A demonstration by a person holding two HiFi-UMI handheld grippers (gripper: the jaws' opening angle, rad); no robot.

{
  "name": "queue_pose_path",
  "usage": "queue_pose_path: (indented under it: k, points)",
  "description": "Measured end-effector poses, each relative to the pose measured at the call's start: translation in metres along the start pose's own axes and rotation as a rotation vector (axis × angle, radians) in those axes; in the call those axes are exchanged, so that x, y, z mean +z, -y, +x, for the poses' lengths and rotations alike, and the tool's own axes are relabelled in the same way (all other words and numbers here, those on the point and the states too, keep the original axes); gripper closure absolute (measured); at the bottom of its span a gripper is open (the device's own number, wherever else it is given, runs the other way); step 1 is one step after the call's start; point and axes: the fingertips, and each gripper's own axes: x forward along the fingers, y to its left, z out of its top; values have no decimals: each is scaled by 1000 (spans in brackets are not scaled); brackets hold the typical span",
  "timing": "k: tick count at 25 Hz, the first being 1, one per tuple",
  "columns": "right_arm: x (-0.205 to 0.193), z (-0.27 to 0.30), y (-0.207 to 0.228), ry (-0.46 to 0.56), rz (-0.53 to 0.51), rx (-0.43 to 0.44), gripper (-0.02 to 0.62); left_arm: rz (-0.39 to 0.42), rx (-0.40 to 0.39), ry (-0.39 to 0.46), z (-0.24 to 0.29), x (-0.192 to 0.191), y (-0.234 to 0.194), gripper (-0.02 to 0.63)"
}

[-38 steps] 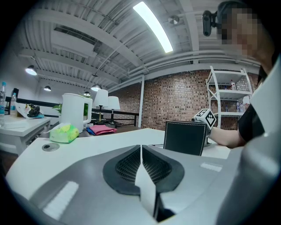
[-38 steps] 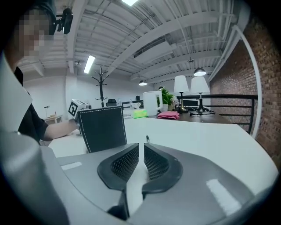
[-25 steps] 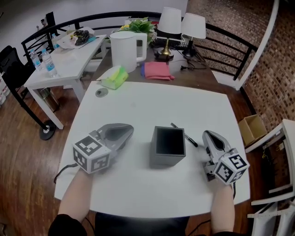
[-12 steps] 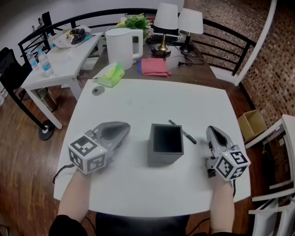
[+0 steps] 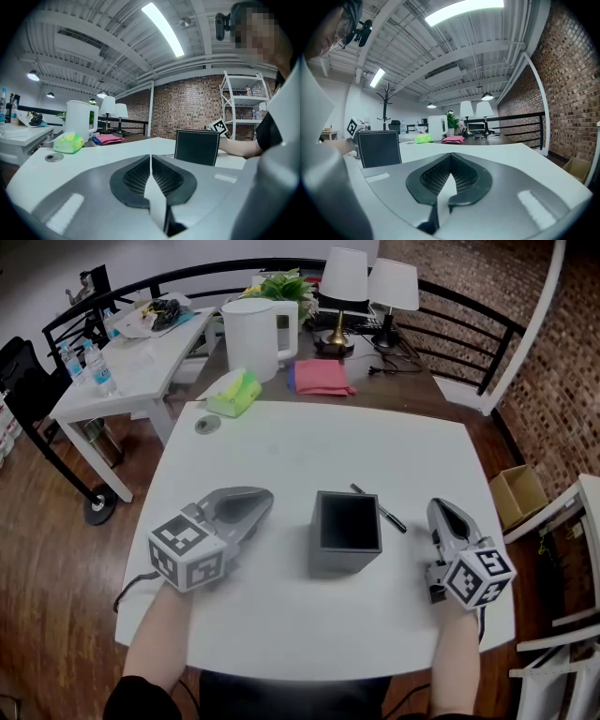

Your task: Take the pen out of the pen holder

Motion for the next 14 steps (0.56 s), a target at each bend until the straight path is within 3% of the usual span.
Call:
queue_pose_path:
  k: [14]
  points:
    - [-6, -7, 0, -21, -3, 6, 583, -14, -2, -5, -1, -5, 6, 594]
